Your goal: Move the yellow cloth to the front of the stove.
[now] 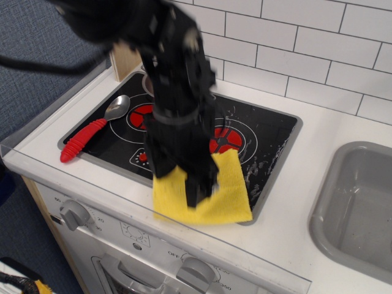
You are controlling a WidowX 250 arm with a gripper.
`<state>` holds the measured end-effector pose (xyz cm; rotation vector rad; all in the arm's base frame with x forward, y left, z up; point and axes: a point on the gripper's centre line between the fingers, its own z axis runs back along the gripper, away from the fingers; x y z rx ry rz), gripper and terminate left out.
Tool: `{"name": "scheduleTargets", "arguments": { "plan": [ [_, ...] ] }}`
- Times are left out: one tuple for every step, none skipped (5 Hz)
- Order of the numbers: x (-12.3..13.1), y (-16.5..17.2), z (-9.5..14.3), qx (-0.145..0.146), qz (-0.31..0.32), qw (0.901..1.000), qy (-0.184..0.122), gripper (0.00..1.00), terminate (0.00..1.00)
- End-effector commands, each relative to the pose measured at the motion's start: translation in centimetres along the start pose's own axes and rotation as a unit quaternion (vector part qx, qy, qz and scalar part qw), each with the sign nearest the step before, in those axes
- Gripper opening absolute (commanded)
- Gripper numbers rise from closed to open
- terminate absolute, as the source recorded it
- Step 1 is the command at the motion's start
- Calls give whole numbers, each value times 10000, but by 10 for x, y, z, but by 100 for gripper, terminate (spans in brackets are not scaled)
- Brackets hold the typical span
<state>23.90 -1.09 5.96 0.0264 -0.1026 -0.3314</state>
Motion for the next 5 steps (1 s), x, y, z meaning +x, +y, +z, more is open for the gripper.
{"name": "scheduleTargets", "arguments": {
  "plan": [
    [7, 14, 38, 303, 195, 9986, -399, 100, 0],
    [4, 17, 30, 256, 180, 9992, -256, 100, 0],
    [3, 17, 22, 360, 155, 9992, -43, 100, 0],
    [3, 17, 22, 360, 155, 9992, -43, 100, 0],
    [3, 17, 22, 360, 155, 9992, -43, 100, 100]
  ]
}}
